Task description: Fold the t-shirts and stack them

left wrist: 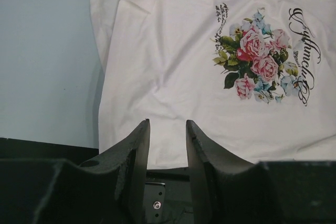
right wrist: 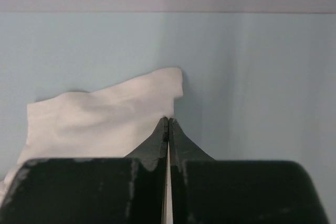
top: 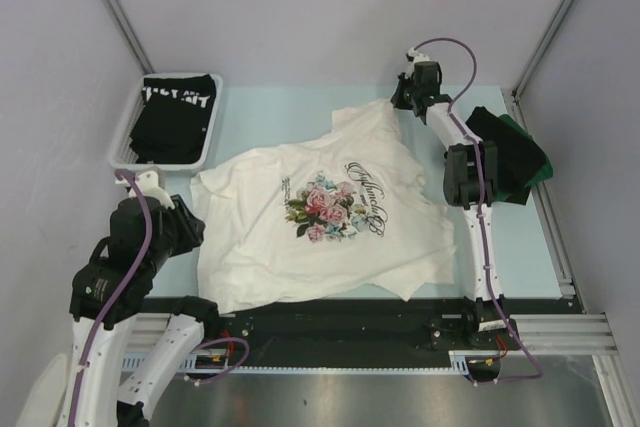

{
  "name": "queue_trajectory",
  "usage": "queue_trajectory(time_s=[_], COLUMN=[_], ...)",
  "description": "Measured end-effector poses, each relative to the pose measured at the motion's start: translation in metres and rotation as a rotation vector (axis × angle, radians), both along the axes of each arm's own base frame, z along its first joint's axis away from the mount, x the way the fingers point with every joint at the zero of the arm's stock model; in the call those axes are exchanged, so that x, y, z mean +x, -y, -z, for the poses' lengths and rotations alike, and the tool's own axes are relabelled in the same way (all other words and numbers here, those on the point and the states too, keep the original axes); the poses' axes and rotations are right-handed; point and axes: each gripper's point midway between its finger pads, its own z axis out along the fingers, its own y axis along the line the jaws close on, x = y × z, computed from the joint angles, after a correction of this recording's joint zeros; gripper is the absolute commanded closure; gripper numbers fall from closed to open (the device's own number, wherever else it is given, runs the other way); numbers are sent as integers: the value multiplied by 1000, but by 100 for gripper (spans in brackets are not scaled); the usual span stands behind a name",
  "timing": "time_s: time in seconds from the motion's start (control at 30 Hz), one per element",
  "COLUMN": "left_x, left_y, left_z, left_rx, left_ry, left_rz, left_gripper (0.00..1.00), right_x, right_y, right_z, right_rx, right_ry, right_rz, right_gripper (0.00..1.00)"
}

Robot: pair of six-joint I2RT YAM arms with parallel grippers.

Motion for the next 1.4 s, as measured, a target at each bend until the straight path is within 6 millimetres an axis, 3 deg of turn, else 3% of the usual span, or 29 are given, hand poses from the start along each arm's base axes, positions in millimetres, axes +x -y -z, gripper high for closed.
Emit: queue_trajectory(time_s=[0.33,0.9,1.07,1.23,1.4], left_x=[-3,-8,-8,-9,-9], left_y=[-1,-2,-2,0,3], left_z=[2,7,8,12,18], left_rx=[2,6,7,4,-4], left_ry=[-7,-25,-32,-43,-64], left_rz=[0,0,1,8,23], left_gripper=[61,60,61,59,60], right_x=[22,36,37,39,31], right_y=[72,127,132,133,127], right_z=[-18,-40,-41,-44,-46], right_rx=[-41,-145,-148,-141,-131], right_ry=[60,130,137,158,138], right_rz=[170,355,369,368,342], right_gripper=[100,100,76,64,62])
